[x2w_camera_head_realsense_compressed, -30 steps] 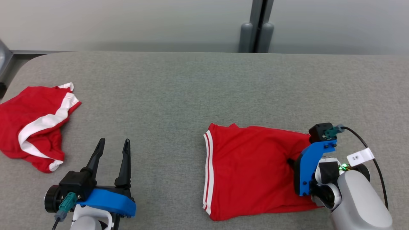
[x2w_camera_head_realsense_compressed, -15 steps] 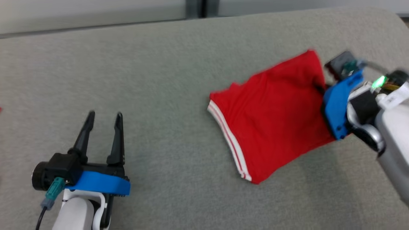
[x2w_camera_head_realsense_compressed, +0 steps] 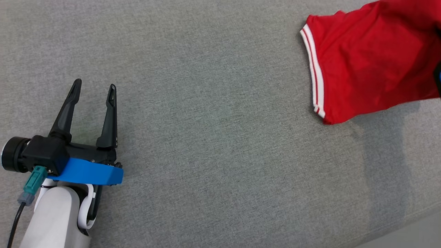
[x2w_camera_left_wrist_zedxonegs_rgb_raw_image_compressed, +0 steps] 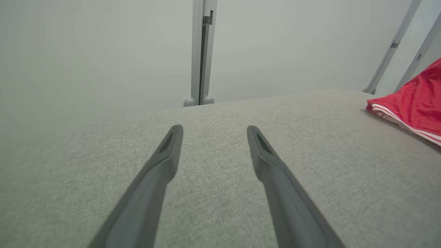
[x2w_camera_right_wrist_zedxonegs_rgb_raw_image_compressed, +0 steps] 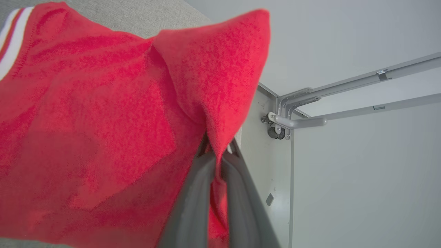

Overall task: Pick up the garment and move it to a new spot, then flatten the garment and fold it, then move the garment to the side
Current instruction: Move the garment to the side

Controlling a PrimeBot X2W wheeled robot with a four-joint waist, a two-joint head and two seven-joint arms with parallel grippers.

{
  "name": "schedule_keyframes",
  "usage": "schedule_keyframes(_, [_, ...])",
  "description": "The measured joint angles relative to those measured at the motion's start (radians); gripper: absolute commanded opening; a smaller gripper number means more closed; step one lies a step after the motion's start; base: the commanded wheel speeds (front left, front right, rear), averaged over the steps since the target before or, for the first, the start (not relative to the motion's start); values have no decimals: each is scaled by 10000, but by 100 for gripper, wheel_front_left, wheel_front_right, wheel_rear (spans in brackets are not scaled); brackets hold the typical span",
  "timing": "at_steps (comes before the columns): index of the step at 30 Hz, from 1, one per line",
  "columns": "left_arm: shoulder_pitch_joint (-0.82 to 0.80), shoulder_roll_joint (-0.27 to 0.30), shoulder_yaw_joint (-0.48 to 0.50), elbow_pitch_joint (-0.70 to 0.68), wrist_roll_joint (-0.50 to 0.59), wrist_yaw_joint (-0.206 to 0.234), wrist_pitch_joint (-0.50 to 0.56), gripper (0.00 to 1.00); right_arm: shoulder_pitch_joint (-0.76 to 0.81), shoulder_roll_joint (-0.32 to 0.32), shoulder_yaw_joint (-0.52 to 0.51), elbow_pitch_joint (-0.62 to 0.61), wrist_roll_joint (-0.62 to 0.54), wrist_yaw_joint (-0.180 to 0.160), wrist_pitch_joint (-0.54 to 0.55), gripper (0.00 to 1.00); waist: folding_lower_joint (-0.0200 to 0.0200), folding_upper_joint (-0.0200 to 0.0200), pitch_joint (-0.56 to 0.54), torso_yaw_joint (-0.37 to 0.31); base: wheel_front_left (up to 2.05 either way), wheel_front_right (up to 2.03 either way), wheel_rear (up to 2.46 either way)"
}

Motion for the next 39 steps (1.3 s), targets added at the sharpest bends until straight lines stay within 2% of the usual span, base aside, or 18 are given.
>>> schedule_keyframes(5, [-25,140,-75,-326,38,2,190,100,-318,31,-512,894,-1099,0,-1028,0,-1,0,138,-185,0,0,0])
schedule_keyframes(8, [-24,240,-121,-483,40,4,320,100,-321,301,-920,1296,-1630,2,-1453,0,-2,0,192,-176,0,0,0])
schedule_keyframes(18, [-12,403,-159,-742,10,79,523,100,-311,884,-1891,1929,-3116,2,-2754,0,-2,0,317,108,0,0,0])
schedule_keyframes(19, [-7,397,-178,-725,-21,79,520,100,-308,930,-1921,1935,-3227,2,-2943,27,-2,0,294,145,0,0,0])
schedule_keyframes(20, [-3,389,-192,-708,-42,86,514,100,-304,965,-1908,1919,-3342,2,-3145,74,-1,0,258,185,0,0,0])
schedule_keyframes(21, [23,378,-209,-681,-44,90,506,100,-299,1011,-1944,1908,-3428,2,-3331,100,-2,0,216,216,0,0,0])
schedule_keyframes(29, [245,127,-286,-255,-242,178,215,100,207,1565,-2406,1814,-3526,2,-4652,100,-2,0,-520,526,0,0,0])
schedule_keyframes(33, [520,-46,-314,132,-378,205,-6,100,1047,2031,-2811,1402,-3035,0,-5139,100,-4,0,-1177,752,0,0,0])
schedule_keyframes(39, [1146,-376,-339,731,-610,280,-278,100,3067,2980,-3407,393,-1705,0,-5423,100,-6,0,-2406,1243,0,0,0])
